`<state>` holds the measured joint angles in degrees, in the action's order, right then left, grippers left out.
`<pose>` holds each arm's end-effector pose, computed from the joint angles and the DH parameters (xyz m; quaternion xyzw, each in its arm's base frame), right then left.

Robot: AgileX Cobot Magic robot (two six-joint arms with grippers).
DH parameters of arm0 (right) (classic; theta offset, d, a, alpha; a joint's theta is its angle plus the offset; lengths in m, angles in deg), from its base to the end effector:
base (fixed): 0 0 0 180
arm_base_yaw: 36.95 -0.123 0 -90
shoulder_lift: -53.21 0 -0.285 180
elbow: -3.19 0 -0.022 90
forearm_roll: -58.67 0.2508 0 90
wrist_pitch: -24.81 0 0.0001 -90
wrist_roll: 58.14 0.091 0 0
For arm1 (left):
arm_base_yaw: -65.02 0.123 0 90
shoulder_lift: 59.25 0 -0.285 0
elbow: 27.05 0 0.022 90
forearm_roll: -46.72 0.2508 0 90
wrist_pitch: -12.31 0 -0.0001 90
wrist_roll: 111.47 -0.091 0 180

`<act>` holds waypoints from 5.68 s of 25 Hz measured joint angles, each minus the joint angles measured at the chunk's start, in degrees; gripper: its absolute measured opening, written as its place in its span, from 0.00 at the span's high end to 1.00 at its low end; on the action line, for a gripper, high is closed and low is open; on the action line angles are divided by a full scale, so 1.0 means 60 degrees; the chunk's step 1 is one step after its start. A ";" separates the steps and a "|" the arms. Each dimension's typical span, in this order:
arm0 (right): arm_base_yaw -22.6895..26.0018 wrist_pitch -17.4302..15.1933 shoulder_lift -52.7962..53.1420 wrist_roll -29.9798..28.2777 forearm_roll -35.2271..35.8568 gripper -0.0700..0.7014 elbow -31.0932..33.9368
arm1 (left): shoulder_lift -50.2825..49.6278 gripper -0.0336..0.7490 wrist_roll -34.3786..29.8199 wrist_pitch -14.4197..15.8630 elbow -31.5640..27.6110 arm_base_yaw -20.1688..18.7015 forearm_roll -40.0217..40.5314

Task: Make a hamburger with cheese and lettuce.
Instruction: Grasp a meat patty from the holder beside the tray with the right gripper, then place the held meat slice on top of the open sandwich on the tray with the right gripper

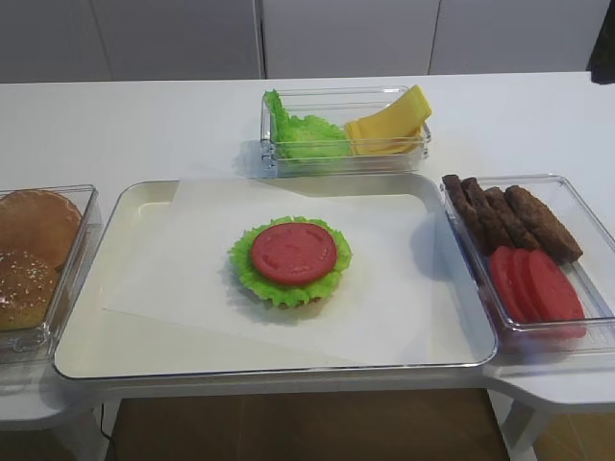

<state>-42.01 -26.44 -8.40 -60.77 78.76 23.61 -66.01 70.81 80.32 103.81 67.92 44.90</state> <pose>0.1726 0.0398 0.3721 -0.0144 0.9050 0.1764 0.3868 -0.0121 -0.0033 0.2646 -0.0382 0.8816 -0.0132 0.4702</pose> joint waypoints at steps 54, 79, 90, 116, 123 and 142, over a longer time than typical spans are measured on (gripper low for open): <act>-0.4127 -0.3186 -0.8872 0.3865 -0.6206 0.38 -0.5287 | 0.0000 0.50 0.0000 0.0000 0.0000 0.0000 0.0000; -0.4127 -0.3172 -0.9045 0.3871 -0.6578 0.46 -0.5287 | 0.0000 0.50 0.0000 0.0000 0.0000 0.0000 0.0000; -0.4127 -0.3172 -0.9045 0.3888 -0.6596 0.70 -0.5287 | 0.0000 0.50 0.0000 0.0000 0.0000 0.0000 0.0000; -0.4127 -0.3189 -0.8616 0.3888 -0.6435 0.79 -0.5287 | 0.0000 0.50 0.0000 0.0000 0.0000 0.0000 0.0000; -0.4127 -0.3189 -0.8266 0.3888 -0.6341 0.79 -0.5287 | 0.0000 0.50 0.0000 0.0000 0.0000 0.0000 0.0000; -0.4127 -0.3244 -0.7160 0.3893 -0.5821 0.79 -0.5287 | 0.0000 0.50 0.0000 0.0000 0.0000 0.0000 0.0000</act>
<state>-66.77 -45.90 -51.36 -37.42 43.84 -8.11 -66.01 70.81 80.32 103.81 67.92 44.90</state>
